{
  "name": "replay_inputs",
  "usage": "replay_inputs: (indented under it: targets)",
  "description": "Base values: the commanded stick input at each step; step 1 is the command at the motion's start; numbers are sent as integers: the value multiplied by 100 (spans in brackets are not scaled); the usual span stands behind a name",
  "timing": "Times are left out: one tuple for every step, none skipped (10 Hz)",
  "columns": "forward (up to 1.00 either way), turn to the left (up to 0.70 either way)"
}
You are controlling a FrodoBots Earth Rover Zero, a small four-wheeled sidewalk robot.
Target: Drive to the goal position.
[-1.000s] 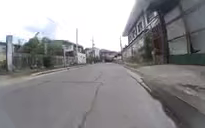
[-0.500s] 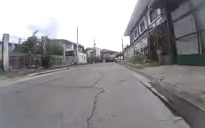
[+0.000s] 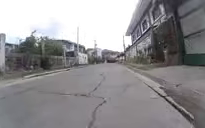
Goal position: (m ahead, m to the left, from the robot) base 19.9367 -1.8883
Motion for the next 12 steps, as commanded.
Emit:
replay_inputs:
  targets:
    - [100, 6]
    - [100, 6]
    - [100, 6]
    - [100, 6]
    - [100, 6]
    - [100, 6]
    - [100, 6]
    - [100, 6]
    - [100, 6]
    - [100, 6]
    - [100, 6]
    - [100, 6]
